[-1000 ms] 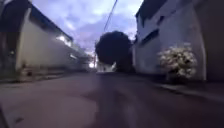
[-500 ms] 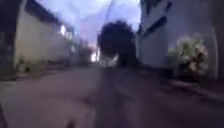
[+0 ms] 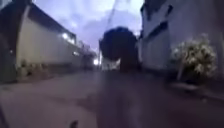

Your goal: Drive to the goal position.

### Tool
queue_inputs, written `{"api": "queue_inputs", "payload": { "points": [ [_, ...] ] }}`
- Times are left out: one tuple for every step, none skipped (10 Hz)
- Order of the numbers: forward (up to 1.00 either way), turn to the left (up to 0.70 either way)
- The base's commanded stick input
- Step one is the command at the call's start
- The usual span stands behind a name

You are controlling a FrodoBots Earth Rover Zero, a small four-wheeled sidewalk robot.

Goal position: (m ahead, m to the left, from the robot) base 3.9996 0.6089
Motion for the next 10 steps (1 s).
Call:
{"api": "queue_inputs", "payload": {
  "points": [
    [0.7, -0.35],
    [0.7, -0.35],
    [0.7, -0.35],
    [0.7, -0.35],
    [0.7, -0.35],
    [0.7, -0.34],
    [0.7, -0.12],
    [0.7, 0.0],
    [0.7, 0.0],
    [0.7, 0.0]
  ]
}}
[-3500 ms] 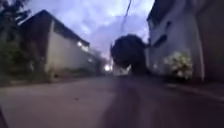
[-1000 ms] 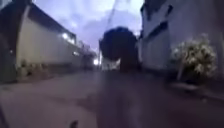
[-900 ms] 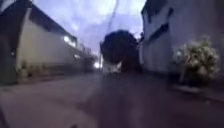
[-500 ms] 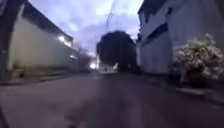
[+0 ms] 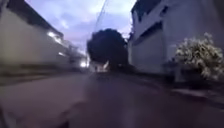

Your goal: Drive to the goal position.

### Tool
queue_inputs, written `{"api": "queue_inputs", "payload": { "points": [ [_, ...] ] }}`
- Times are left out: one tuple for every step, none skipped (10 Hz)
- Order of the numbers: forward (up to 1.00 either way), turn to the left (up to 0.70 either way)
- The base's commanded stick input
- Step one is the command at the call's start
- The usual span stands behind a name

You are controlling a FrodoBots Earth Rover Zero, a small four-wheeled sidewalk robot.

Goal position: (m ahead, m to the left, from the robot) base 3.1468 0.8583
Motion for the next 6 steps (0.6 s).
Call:
{"api": "queue_inputs", "payload": {
  "points": [
    [0.7, 0.0],
    [0.7, 0.0],
    [0.7, 0.0],
    [0.7, 0.0],
    [0.7, 0.0],
    [0.7, 0.0]
  ]
}}
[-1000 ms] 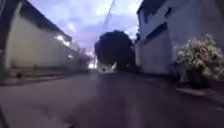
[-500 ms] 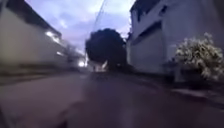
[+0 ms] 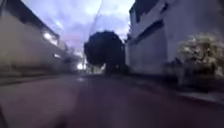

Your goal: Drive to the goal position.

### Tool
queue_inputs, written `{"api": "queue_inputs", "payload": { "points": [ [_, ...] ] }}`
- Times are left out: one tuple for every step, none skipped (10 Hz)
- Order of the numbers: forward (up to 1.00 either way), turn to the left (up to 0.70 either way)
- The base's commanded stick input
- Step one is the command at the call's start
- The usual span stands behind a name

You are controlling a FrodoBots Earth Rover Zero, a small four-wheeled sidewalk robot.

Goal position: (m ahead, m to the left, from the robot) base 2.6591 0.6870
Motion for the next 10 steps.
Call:
{"api": "queue_inputs", "payload": {
  "points": [
    [0.7, 0.0],
    [0.7, 0.0],
    [0.7, 0.0],
    [0.7, 0.0],
    [0.7, 0.0],
    [0.7, 0.0],
    [0.7, 0.0],
    [0.7, 0.0],
    [0.7, 0.0],
    [0.7, 0.0]
  ]
}}
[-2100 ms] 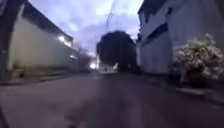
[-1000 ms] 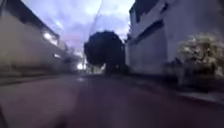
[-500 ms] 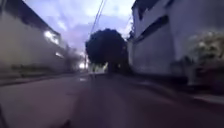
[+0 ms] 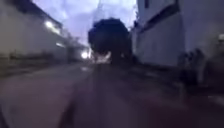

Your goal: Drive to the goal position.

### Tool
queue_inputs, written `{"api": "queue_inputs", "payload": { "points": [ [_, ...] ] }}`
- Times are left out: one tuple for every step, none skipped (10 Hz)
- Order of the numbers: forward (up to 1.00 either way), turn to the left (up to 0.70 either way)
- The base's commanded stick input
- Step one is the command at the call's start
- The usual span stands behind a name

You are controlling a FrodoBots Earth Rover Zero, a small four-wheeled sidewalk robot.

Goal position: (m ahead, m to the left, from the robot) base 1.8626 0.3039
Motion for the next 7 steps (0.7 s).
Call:
{"api": "queue_inputs", "payload": {
  "points": [
    [0.7, 0.0],
    [0.7, 0.0],
    [0.7, 0.0],
    [0.7, 0.0],
    [0.7, 0.0],
    [0.7, 0.0],
    [0.7, 0.0]
  ]
}}
